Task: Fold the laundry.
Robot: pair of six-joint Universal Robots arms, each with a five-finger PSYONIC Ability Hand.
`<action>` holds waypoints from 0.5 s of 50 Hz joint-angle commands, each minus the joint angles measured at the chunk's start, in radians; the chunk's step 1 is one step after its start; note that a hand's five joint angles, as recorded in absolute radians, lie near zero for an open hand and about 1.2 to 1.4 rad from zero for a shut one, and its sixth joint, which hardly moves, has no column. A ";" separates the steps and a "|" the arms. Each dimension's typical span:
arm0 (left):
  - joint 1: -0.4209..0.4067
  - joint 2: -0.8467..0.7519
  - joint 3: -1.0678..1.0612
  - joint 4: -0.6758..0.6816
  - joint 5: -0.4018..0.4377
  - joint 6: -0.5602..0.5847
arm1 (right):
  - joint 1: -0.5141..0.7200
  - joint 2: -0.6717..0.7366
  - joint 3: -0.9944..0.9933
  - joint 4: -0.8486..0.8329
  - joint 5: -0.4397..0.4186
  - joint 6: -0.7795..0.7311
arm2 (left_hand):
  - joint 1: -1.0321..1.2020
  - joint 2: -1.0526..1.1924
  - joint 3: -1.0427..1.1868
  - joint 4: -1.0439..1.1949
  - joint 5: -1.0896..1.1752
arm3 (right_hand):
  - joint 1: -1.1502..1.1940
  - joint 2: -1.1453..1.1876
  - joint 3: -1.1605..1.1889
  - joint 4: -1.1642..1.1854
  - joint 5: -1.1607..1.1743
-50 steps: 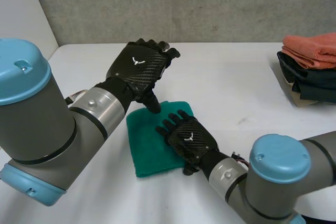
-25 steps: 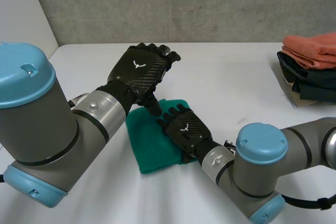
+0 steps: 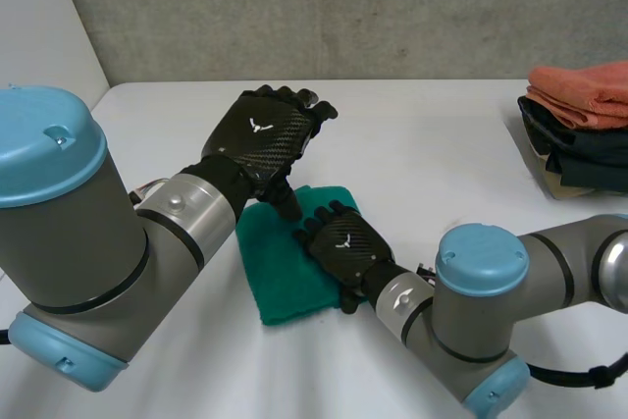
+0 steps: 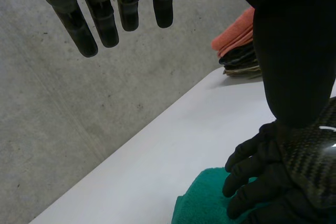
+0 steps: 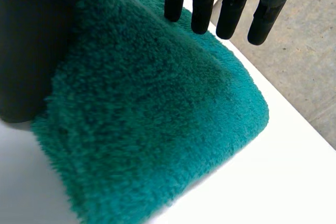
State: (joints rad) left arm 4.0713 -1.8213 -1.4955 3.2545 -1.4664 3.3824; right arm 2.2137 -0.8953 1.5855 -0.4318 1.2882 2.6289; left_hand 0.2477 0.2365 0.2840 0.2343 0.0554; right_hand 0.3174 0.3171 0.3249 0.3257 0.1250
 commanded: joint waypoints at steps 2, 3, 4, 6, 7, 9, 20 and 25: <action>0.004 0.000 -0.002 -0.001 0.000 0.000 | 0.001 0.047 -0.090 0.001 0.000 0.005 | -0.008 0.003 -0.044 0.006 0.010 | 0.114 0.114 0.106 0.106 0.132; 0.004 0.000 -0.002 0.001 0.000 -0.002 | 0.003 0.052 -0.099 0.001 -0.001 0.007 | -0.008 0.003 -0.044 0.006 0.010 | 0.120 0.120 0.112 0.111 0.138; 0.004 0.000 -0.002 -0.001 0.000 -0.002 | 0.001 0.056 -0.108 0.001 0.000 0.008 | -0.008 0.003 -0.044 0.006 0.010 | 0.123 0.123 0.115 0.114 0.141; 0.003 0.000 -0.002 -0.001 0.000 -0.002 | 0.001 0.073 -0.134 0.001 -0.001 0.013 | -0.008 0.003 -0.044 0.006 0.010 | 0.152 0.152 0.144 0.144 0.170; 0.003 0.000 -0.002 -0.001 -0.002 -0.002 | 0.003 0.081 -0.143 0.001 -0.001 0.013 | -0.008 0.003 -0.044 0.006 0.010 | 0.170 0.170 0.162 0.161 0.187; 0.003 0.002 -0.002 -0.001 -0.002 -0.002 | 0.003 0.098 -0.165 0.002 -0.001 0.014 | -0.008 0.003 -0.044 0.006 0.010 | 0.211 0.211 0.203 0.202 0.228; 0.003 0.008 -0.003 -0.001 0.000 -0.002 | 0.001 0.125 -0.239 0.001 -0.013 0.036 | -0.008 0.003 -0.044 0.006 0.010 | 1.079 1.079 1.071 1.071 1.097; 0.001 0.017 0.000 0.001 0.001 -0.002 | -0.003 0.081 -0.280 -0.016 -0.009 0.059 | -0.011 0.000 -0.047 0.003 0.007 | 1.079 1.079 1.071 1.071 1.097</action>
State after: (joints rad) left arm 4.0740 -1.8134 -1.4980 3.2535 -1.4669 3.3809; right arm 2.2143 -0.7772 1.3495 -0.4324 1.2759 2.6649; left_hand 0.2476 0.2365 0.2840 0.2343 0.0554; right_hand 1.0371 1.1395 1.1522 1.1844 0.9358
